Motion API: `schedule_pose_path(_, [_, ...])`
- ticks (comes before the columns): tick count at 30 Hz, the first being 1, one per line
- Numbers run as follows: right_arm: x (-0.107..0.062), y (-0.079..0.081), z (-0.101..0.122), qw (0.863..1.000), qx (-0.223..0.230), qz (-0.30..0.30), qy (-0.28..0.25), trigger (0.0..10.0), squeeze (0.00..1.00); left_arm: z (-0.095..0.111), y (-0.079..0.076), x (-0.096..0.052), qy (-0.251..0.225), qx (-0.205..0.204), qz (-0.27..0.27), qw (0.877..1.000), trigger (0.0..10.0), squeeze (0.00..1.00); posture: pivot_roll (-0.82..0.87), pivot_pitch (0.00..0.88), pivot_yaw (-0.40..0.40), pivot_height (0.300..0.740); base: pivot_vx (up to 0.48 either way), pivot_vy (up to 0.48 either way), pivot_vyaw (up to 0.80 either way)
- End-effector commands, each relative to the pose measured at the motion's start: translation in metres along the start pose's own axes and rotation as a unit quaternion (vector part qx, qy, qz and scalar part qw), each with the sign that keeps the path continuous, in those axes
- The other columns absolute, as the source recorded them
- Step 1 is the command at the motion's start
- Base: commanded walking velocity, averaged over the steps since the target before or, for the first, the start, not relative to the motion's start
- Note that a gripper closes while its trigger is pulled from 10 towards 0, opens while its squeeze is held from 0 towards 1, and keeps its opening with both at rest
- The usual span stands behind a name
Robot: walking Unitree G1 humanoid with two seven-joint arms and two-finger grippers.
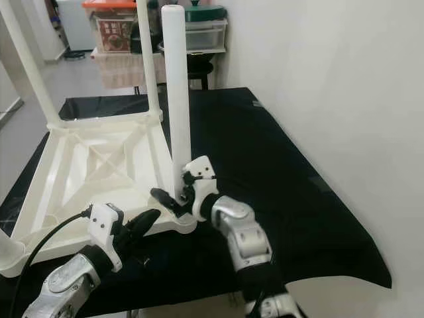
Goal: Building children table
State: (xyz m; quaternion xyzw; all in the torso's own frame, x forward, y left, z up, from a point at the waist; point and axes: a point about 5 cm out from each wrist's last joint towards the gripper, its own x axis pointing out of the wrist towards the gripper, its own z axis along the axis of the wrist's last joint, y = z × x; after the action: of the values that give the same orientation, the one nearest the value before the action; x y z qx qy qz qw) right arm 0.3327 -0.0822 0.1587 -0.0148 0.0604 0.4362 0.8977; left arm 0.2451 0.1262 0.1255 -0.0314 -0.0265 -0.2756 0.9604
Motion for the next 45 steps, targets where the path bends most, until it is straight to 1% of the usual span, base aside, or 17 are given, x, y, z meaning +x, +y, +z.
schedule_pose_path(1, [0.005, -0.001, -0.003, 0.999, -0.001, 0.039, 0.007, 10.0, 0.0, -0.002, 0.002, -0.004, 0.009, 0.011, 0.014, 1.0, 10.0, 0.0, 0.03, 0.0, -0.032, 0.74, 0.0, 0.0, 0.0])
schedule_pose_path(6, [0.005, -0.01, -0.003, 0.998, -0.006, 0.056, 0.016, 10.0, 0.0, -0.002, 0.003, -0.007, 0.014, 0.023, 0.032, 0.999, 10.0, 0.0, 0.04, 0.0, -0.033, 0.74, 0.0, 0.0, 0.0])
schedule_pose_path(11, [0.005, -0.033, 0.01, 0.996, -0.003, 0.082, 0.017, 10.0, 0.0, -0.004, 0.002, -0.017, 0.023, 0.041, 0.053, 0.997, 10.0, 0.0, 0.05, 0.0, -0.046, 0.74, 0.0, 0.0, 0.0])
schedule_pose_path(14, [0.005, -0.034, 0.011, 0.996, -0.002, 0.085, 0.015, 10.0, 0.0, -0.004, 0.001, -0.017, 0.023, 0.042, 0.054, 0.997, 10.0, 0.0, 0.05, 0.0, -0.046, 0.74, 0.0, 0.0, 0.0])
schedule_pose_path(15, [0.005, -0.036, 0.012, 0.996, -0.005, 0.093, 0.012, 1.1, 0.0, -0.004, 0.001, -0.017, 0.022, 0.041, 0.054, 0.997, 10.0, 0.0, 0.05, 0.0, -0.047, 0.74, 0.0, 0.0, 0.0])
schedule_pose_path(16, [0.004, -0.036, 0.013, 0.995, -0.007, 0.098, 0.011, 1.1, 0.0, -0.004, 0.001, -0.017, 0.022, 0.041, 0.054, 0.997, 10.0, 0.0, 0.05, 0.0, -0.047, 0.74, 0.0, 0.0, 0.0])
schedule_pose_path(17, [0.004, -0.037, 0.014, 0.994, -0.007, 0.106, 0.009, 0.0, 0.0, -0.004, 0.0, -0.017, 0.022, 0.04, 0.055, 0.997, 10.0, 0.0, 0.05, 0.0, -0.047, 0.74, 0.0, 0.0, 0.0])
schedule_pose_path(23, [-0.005, -0.044, 0.011, 0.991, -0.01, 0.133, 0.014, 0.0, 0.0, -0.004, -0.002, -0.016, 0.021, 0.031, 0.049, 0.998, 10.0, 0.0, 0.04, 0.0, -0.044, 0.74, 0.0, 0.0, 0.0])
schedule_pose_path(31, [-0.013, -0.045, -0.002, 0.997, -0.01, 0.079, 0.017, 0.0, 0.0, -0.003, -0.002, -0.015, 0.019, 0.029, 0.037, 0.999, 10.0, 0.0, 0.02, 0.0, -0.031, 0.74, 0.0, 0.0, 0.0])
schedule_pose_path(32, [-0.006, -0.038, -0.015, 0.998, -0.011, -0.052, 0.027, 0.0, 0.0, -0.002, -0.001, -0.014, 0.018, 0.03, 0.034, 0.999, 10.0, 0.0, 0.02, 0.0, -0.034, 0.74, 0.0, 0.0, 0.0])
schedule_pose_path(33, [-0.004, -0.031, -0.022, 0.978, 0.06, -0.199, -0.005, 0.0, 0.0, -0.001, -0.001, -0.014, 0.018, 0.032, 0.031, 0.999, 10.0, 0.0, 0.01, 0.0, -0.02, 0.74, 0.0, 0.0, 0.0])
schedule_pose_path(34, [-0.004, -0.031, -0.022, 0.978, 0.06, -0.199, -0.005, 0.0, 0.0, -0.001, -0.001, -0.014, 0.018, 0.032, 0.031, 0.999, 10.0, 0.0, 0.01, 0.0, -0.02, 0.74, 0.0, 0.0, 0.0])
schedule_pose_path(35, [-0.009, -0.006, -0.03, 0.956, 0.071, -0.284, -0.006, 0.0, 0.0, 0.001, 0.0, -0.012, 0.016, 0.034, 0.028, 0.999, 10.0, 0.0, 0.01, 0.0, -0.025, 0.74, 0.0, 0.0, 0.0])
schedule_pose_path(36, [-0.008, 0.01, -0.028, 0.967, 0.028, -0.255, -0.002, 0.0, 0.0, 0.002, 0.0, -0.011, 0.014, 0.034, 0.027, 0.999, 10.0, 0.0, 0.01, 0.0, -0.025, 0.74, 0.0, 0.0, 0.0])
schedule_pose_path(38, [-0.001, 0.013, -0.028, 0.977, 0.036, -0.209, 0.006, 0.0, 0.0, 0.003, 0.0, -0.008, 0.009, 0.036, 0.022, 0.999, 10.0, 0.0, -0.01, 0.0, -0.012, 0.74, 0.0, 0.0, 0.0])
schedule_pose_path(41, [-0.006, -0.004, -0.033, 0.967, 0.056, -0.249, 0.014, 0.0, 0.0, 0.004, -0.001, -0.004, 0.006, 0.034, 0.017, 0.999, 10.0, 0.0, -0.01, 0.0, -0.008, 0.74, 0.0, 0.0, 0.0])
schedule_pose_path(45, [0.0, 0.006, -0.03, 0.978, 0.03, -0.205, 0.015, 0.0, 0.0, 0.004, -0.001, -0.002, 0.005, 0.033, 0.012, 0.999, 10.0, 0.0, -0.01, 0.0, -0.022, 0.74, 0.0, 0.0, 0.0])
